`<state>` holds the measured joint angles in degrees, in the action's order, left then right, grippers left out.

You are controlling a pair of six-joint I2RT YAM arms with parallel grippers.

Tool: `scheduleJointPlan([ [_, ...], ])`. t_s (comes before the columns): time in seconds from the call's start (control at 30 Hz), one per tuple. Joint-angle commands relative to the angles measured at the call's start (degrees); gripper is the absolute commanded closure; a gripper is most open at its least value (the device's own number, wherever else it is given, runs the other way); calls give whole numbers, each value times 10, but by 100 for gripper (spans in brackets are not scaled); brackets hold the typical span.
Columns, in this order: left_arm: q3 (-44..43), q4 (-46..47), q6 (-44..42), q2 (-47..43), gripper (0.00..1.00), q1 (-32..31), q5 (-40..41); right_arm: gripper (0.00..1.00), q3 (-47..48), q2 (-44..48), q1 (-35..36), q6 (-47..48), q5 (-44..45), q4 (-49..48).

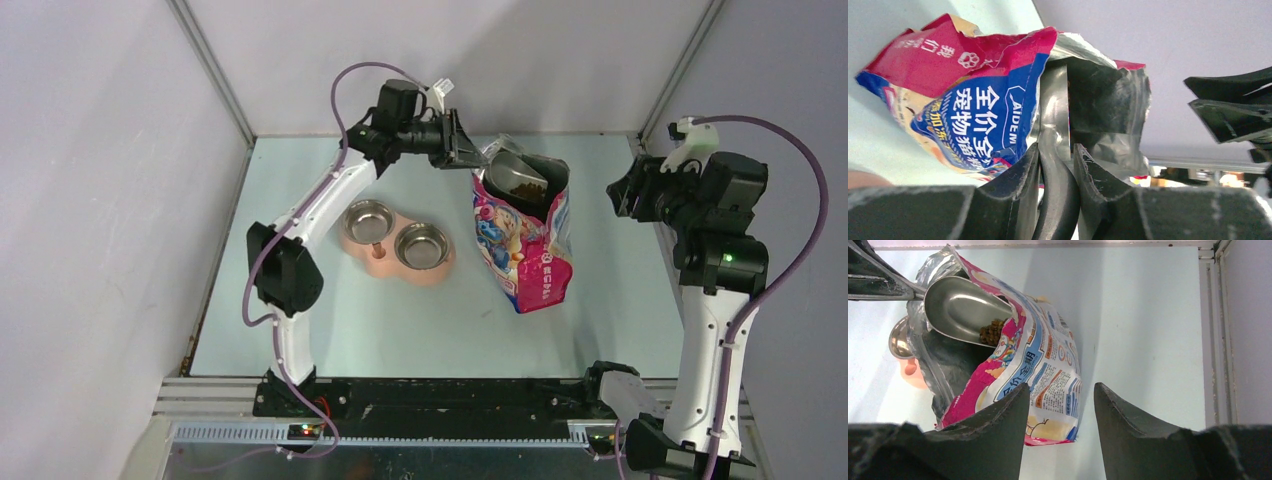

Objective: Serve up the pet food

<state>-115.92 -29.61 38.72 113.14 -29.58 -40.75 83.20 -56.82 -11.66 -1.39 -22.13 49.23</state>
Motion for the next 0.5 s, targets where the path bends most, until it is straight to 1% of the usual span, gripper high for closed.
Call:
scheduleJointPlan([
  [0.0, 46, 106, 104, -57, 100, 30, -64, 47, 19, -2, -4, 7, 8, -4],
  [0.1, 71, 142, 143, -71, 100, 43, -81, 47, 19, -3, -6, 1, 4, -5],
  [0.2, 74, 172, 164, -80, 100, 53, -96, 47, 19, -2, -9, -1, 2, -3],
  [0.33, 82, 202, 195, -94, 100, 65, -113, 47, 17, 1, -14, 0, 0, -1],
  [0.47, 107, 221, 219, -112, 100, 71, -131, 47, 16, 1, -16, 0, -7, 2],
])
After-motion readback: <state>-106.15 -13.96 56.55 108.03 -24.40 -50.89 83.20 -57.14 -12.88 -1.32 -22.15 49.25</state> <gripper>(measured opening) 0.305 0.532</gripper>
